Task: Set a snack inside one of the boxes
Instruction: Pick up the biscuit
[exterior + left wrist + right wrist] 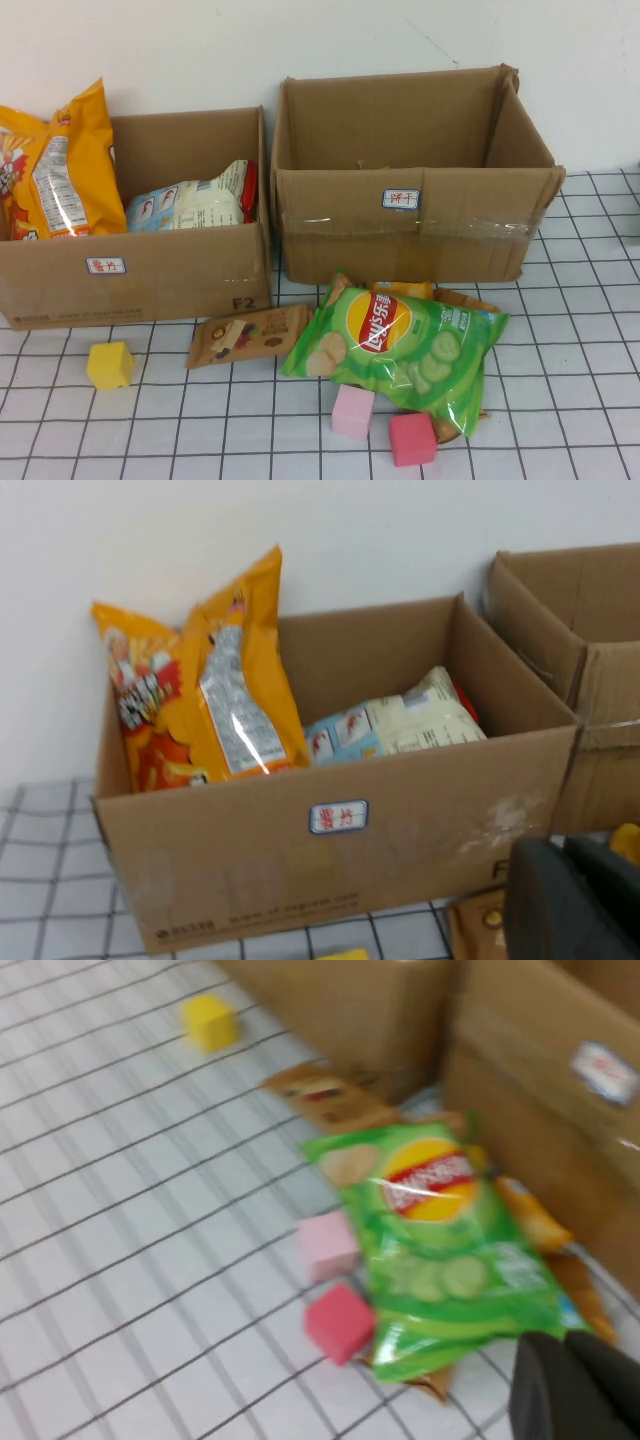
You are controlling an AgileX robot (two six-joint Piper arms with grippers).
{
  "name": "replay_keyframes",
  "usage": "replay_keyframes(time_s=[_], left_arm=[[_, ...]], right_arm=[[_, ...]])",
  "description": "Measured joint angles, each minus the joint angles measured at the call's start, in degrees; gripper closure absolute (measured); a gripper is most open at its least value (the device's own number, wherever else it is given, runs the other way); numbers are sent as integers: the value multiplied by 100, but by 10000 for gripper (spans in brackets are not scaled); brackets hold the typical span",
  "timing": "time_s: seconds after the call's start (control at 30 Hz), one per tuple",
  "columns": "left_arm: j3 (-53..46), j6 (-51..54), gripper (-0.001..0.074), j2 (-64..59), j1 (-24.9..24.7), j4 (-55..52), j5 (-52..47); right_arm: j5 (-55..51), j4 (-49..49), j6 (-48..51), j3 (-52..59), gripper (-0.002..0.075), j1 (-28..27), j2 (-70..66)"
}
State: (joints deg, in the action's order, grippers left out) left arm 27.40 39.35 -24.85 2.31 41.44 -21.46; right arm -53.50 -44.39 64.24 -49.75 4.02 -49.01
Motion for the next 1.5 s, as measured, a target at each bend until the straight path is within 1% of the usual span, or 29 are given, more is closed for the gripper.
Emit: replay_keyframes(time_s=[0.07,0.17,0.3,0.43,0.47,0.6,0.67,0.73,0.77,0.8,0.83,0.87,0.93,0.97,1.03,1.13,1.5], left_arm=[[-108,6,736,323,0,-78,-9],[-211,-27,735,598,0,-93,-33],[-306,-174,736,660,0,-115,-95],[-319,-305,736,669,0,-116,-270],[-319,-328,736,669,0,-116,-324],[-319,-330,736,669,0,-116,-362],[-319,-330,736,669,0,-116,-383],[-319,-330,736,669,0,-116,-423],[-319,-330,736,669,0,-116,-436],[-319,-330,736,669,0,-116,-464],[-319,-330,736,669,0,-116,-474],[-319,-330,736,669,0,-116,-474],[-319,-330,736,669,0,-116,-488],[-319,-330,736,669,0,-116,-500],[-319,-330,736,669,0,-116,-542],[-319,-339,736,669,0,-116,-628],[-319,-339,736,669,0,-137,-817]], right_arm=[[-238,153,35,-390,727,313,-385],[-433,647,-67,-967,727,930,-920],[-493,1603,-715,-1765,727,1890,-1699],[-517,2558,-1301,-2466,727,2719,-2585],[-517,2897,-1556,-2887,727,3084,-3090],[-526,3172,-1738,-3853,720,3591,-4125],[-565,3196,-1748,-4326,689,3745,-4629],[-630,3235,-1748,-4808,628,3866,-5181],[-675,3272,-1748,-5068,577,3928,-5445],[-707,3328,-1754,-5313,515,3973,-5696],[-764,3401,-1767,-5697,383,4062,-6111],[-778,3438,-1777,-5874,310,4095,-6320],[-789,3528,-1777,-6146,193,4135,-6654],[-789,3587,-1777,-6249,156,4160,-6820],[-737,3663,-1777,-6387,121,4175,-7117],[-544,3759,-1777,-6493,100,4184,-7461],[196,4547,-2565,-6525,91,4197,-8317]])
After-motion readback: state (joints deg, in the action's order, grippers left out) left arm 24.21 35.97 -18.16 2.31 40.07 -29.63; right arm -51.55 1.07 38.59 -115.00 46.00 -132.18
